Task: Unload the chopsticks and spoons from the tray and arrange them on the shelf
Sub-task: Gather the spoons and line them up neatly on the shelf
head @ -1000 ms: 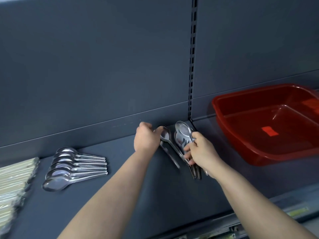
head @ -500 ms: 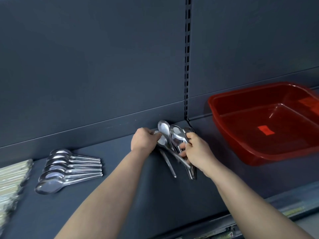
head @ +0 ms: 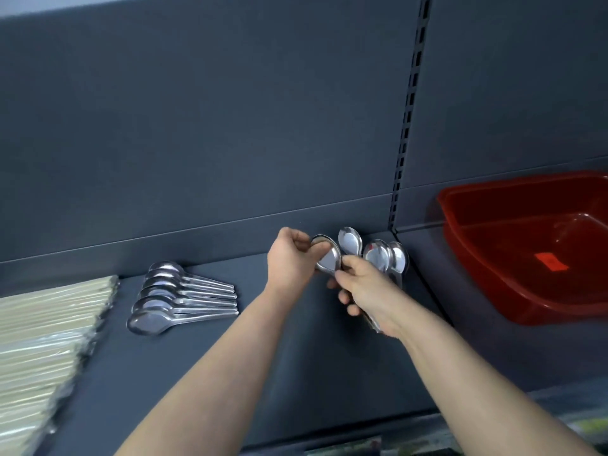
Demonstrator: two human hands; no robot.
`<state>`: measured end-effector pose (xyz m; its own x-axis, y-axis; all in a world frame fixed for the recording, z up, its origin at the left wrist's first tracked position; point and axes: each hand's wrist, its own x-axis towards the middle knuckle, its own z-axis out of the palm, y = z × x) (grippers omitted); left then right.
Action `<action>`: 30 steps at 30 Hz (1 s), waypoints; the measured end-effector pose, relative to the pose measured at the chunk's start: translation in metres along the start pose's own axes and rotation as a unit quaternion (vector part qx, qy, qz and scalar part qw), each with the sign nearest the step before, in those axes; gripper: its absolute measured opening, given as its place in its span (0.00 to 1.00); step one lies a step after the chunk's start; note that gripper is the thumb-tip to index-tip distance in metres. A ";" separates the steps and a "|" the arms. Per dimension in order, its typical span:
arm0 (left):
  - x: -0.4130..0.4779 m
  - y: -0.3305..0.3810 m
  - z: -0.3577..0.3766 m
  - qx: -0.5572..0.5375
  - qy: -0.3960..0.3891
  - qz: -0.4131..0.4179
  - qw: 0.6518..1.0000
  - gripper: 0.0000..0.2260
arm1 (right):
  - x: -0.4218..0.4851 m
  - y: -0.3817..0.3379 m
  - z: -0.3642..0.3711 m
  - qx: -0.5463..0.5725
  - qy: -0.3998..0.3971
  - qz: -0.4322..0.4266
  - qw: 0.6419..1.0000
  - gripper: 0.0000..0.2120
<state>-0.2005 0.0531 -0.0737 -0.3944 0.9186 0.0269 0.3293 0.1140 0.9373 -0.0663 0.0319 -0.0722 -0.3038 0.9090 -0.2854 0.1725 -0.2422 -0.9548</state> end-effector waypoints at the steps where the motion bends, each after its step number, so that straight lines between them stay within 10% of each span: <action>1: -0.001 -0.002 -0.007 0.023 0.003 -0.004 1.000 0.15 | -0.001 0.001 0.004 -0.032 -0.013 -0.004 0.999 0.09; 12: -0.048 -0.055 -0.152 -0.017 0.009 -0.076 0.997 0.06 | -0.006 -0.016 0.117 -0.417 -0.130 -0.070 0.897 0.08; 18: -0.058 -0.090 -0.219 0.154 0.125 -0.056 0.979 0.08 | -0.010 -0.009 0.192 -0.568 -0.033 -0.211 0.795 0.07; 30: -0.060 -0.112 -0.245 0.300 0.172 -0.018 0.938 0.12 | -0.007 0.012 0.233 -0.626 0.075 -0.313 0.710 0.18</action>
<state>-0.4236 -0.1079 -0.0953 -0.6339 0.7453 0.2066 0.6934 0.4294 0.5786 -0.2798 -0.0566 -0.1013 -0.6004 0.7549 0.2639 0.7748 0.6308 -0.0417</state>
